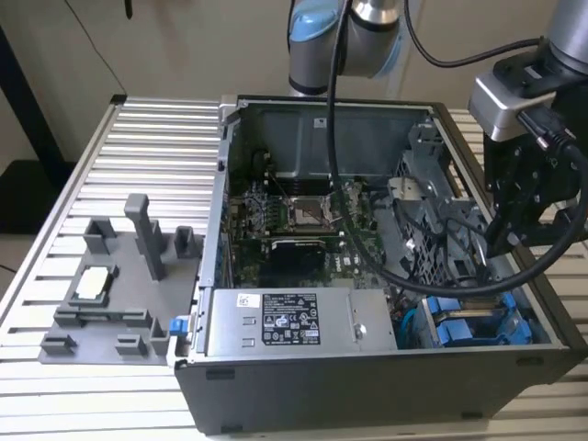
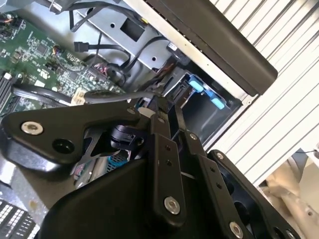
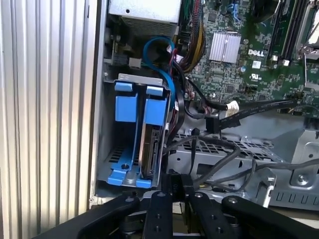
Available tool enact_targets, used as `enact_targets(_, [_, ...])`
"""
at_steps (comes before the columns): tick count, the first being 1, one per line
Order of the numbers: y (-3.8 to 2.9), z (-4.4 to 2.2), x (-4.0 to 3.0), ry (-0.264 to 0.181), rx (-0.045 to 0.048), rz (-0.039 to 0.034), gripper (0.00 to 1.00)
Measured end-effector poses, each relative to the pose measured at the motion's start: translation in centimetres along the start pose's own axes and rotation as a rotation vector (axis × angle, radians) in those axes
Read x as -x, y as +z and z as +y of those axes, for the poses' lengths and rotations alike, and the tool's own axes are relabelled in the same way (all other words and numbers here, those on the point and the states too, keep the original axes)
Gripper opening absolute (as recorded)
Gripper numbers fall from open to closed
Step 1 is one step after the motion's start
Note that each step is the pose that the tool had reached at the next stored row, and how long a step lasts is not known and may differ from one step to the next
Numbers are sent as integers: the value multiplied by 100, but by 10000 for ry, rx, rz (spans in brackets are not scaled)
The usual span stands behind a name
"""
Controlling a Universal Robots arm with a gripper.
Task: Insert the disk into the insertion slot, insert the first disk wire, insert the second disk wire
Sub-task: 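Insert the first disk wire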
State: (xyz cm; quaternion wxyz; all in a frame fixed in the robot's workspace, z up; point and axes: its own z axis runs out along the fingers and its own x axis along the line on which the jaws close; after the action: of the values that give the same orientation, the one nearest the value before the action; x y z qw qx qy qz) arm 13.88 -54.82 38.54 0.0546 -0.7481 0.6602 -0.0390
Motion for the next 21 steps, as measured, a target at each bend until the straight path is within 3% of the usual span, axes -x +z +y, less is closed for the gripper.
enact_targets(7, [31,-181,-24,30,994,-119,19])
enact_targets(9, [38,-217,-28,35,1201,-145,19])
enact_targets(12, [47,-247,-34,46,1347,-163,19])
enact_targets(21, [87,-298,-50,109,1636,-195,19])
